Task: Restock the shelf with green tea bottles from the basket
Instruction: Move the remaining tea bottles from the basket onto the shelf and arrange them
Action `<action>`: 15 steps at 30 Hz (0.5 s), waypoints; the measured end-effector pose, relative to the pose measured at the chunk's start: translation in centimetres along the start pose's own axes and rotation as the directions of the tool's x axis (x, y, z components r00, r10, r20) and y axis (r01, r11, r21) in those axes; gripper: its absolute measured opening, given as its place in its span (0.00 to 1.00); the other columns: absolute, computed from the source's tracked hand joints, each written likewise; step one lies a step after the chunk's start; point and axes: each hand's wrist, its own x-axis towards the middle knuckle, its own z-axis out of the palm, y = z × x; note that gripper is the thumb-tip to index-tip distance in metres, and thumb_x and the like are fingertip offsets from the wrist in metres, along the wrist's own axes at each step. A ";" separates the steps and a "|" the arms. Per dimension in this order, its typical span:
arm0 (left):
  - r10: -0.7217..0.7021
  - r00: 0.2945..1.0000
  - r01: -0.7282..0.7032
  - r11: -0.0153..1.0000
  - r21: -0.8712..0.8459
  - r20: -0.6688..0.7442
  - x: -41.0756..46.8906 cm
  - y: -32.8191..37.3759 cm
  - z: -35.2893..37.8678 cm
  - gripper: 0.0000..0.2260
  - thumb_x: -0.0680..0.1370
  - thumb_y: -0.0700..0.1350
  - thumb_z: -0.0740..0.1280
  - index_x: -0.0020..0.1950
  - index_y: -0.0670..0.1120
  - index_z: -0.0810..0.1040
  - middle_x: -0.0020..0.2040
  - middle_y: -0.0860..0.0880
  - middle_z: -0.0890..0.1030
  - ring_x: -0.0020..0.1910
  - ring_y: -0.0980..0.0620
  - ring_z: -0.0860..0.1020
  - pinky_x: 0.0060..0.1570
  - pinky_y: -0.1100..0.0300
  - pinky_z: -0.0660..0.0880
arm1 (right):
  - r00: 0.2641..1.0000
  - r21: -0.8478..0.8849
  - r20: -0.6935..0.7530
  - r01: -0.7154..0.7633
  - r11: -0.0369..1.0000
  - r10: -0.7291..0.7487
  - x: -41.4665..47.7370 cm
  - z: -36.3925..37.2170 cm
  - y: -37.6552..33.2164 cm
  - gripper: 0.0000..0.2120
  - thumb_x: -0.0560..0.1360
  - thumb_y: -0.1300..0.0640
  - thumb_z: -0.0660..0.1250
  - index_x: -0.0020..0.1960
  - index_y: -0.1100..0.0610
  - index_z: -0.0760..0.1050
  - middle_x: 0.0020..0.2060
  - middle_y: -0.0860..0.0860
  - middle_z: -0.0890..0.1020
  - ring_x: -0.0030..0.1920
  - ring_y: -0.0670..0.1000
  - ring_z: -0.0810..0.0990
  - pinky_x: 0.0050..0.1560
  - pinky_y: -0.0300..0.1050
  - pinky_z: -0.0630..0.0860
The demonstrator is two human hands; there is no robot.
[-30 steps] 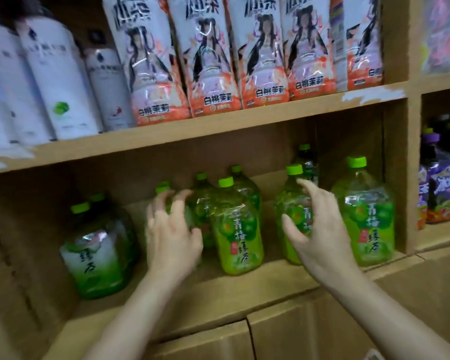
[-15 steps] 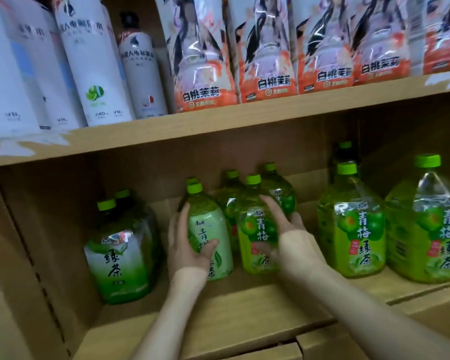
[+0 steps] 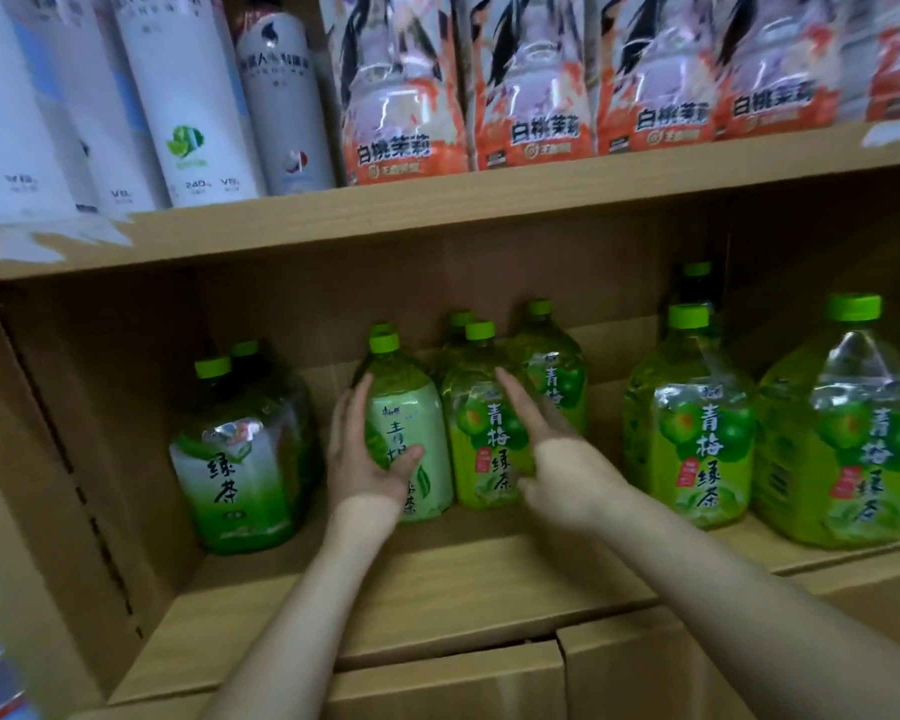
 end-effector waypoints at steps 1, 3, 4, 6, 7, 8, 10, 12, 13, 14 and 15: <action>0.010 1.000 -0.008 0.998 0.069 -0.027 -0.2 0.4 -0.1 0.38 0.68 0.41 0.76 0.72 0.58 0.62 0.75 0.48 0.61 0.74 0.46 0.59 0.71 0.46 0.60 | 0.996 -0.073 -0.079 0.026 0.997 -0.032 -1.0 -0.6 -0.1 0.49 0.73 0.63 0.64 0.69 0.29 0.33 0.77 0.55 0.49 0.53 0.54 0.80 0.44 0.48 0.78; 0.174 0.980 -0.148 0.960 0.238 -0.093 -1.0 1.8 -0.3 0.35 0.67 0.38 0.76 0.71 0.52 0.66 0.73 0.42 0.63 0.71 0.41 0.60 0.69 0.44 0.61 | 0.945 -0.188 -0.307 0.056 0.980 -0.113 -3.2 -2.4 0.2 0.40 0.73 0.59 0.64 0.72 0.36 0.44 0.72 0.55 0.61 0.48 0.55 0.78 0.36 0.45 0.73; 0.297 0.949 -0.259 0.925 0.277 -0.103 -1.5 2.9 -0.1 0.32 0.67 0.37 0.75 0.69 0.50 0.69 0.71 0.41 0.66 0.69 0.40 0.63 0.67 0.45 0.64 | 0.895 -0.231 -0.419 0.057 0.971 -0.152 -4.2 -3.5 0.7 0.35 0.73 0.59 0.64 0.72 0.39 0.51 0.68 0.54 0.66 0.51 0.55 0.76 0.38 0.45 0.72; 0.462 0.885 -0.449 0.877 0.170 -0.049 -2.3 6.0 1.3 0.22 0.69 0.36 0.73 0.61 0.47 0.76 0.62 0.45 0.75 0.61 0.47 0.72 0.61 0.52 0.71 | 0.789 -0.262 -0.590 0.016 0.965 -0.173 -5.6 -5.7 2.5 0.31 0.71 0.58 0.66 0.71 0.46 0.60 0.63 0.54 0.69 0.58 0.56 0.72 0.44 0.47 0.75; 0.507 0.862 -0.506 0.860 0.061 0.000 -2.7 7.6 2.6 0.15 0.70 0.37 0.73 0.55 0.47 0.79 0.55 0.48 0.79 0.56 0.52 0.75 0.57 0.54 0.73 | 0.755 -0.264 -0.639 -0.035 0.964 -0.148 -6.1 -6.7 3.6 0.30 0.71 0.58 0.67 0.70 0.48 0.62 0.64 0.55 0.69 0.61 0.56 0.70 0.49 0.49 0.75; 0.530 0.847 -0.530 0.848 -0.030 0.032 -3.0 9.2 4.1 0.09 0.71 0.39 0.72 0.50 0.47 0.81 0.50 0.50 0.81 0.51 0.54 0.76 0.53 0.55 0.74 | 0.742 -0.268 -0.662 -0.103 0.958 -0.106 -6.5 -7.6 4.7 0.32 0.70 0.58 0.68 0.71 0.48 0.61 0.65 0.56 0.68 0.64 0.57 0.68 0.54 0.53 0.75; 0.498 0.862 -0.486 0.864 -0.129 0.090 -3.8 12.2 7.2 0.10 0.71 0.45 0.72 0.51 0.50 0.80 0.50 0.53 0.81 0.50 0.54 0.77 0.51 0.54 0.74 | 0.760 -0.284 -0.649 -0.263 0.922 0.017 -7.4 -8.6 6.5 0.37 0.69 0.53 0.69 0.72 0.44 0.55 0.70 0.54 0.63 0.70 0.57 0.60 0.60 0.60 0.70; 0.443 0.870 -0.422 0.896 -0.137 0.218 -4.6 14.8 9.9 0.25 0.69 0.52 0.74 0.63 0.58 0.70 0.63 0.51 0.76 0.58 0.52 0.76 0.57 0.55 0.74 | 0.778 -0.336 -0.622 -0.362 0.870 0.084 -8.3 -8.9 8.0 0.41 0.68 0.46 0.70 0.72 0.39 0.48 0.74 0.52 0.57 0.74 0.55 0.53 0.63 0.62 0.66; 0.408 0.854 -0.395 0.912 -0.108 0.323 -4.9 15.8 11.0 0.33 0.68 0.55 0.75 0.68 0.64 0.62 0.71 0.49 0.68 0.64 0.49 0.74 0.61 0.54 0.73 | 0.783 -0.355 -0.615 -0.382 0.853 0.095 -8.6 -9.0 8.7 0.43 0.68 0.43 0.70 0.72 0.37 0.45 0.75 0.51 0.55 0.74 0.54 0.50 0.64 0.62 0.64; 0.358 0.826 -0.382 0.924 -0.036 0.436 -5.0 16.6 12.0 0.39 0.68 0.56 0.74 0.70 0.69 0.53 0.77 0.47 0.59 0.68 0.47 0.70 0.63 0.52 0.72 | 0.779 -0.360 -0.619 -0.396 0.845 0.101 -8.8 -9.1 9.3 0.45 0.66 0.41 0.71 0.72 0.36 0.44 0.75 0.52 0.53 0.75 0.55 0.49 0.64 0.63 0.64; 0.319 0.791 -0.398 0.917 0.043 0.522 -5.1 17.2 12.7 0.42 0.69 0.57 0.74 0.70 0.72 0.47 0.79 0.47 0.51 0.71 0.44 0.66 0.65 0.50 0.70 | 0.766 -0.343 -0.633 -0.412 0.844 0.116 -9.0 -9.2 9.9 0.47 0.65 0.41 0.73 0.72 0.35 0.43 0.76 0.53 0.51 0.75 0.56 0.48 0.64 0.64 0.64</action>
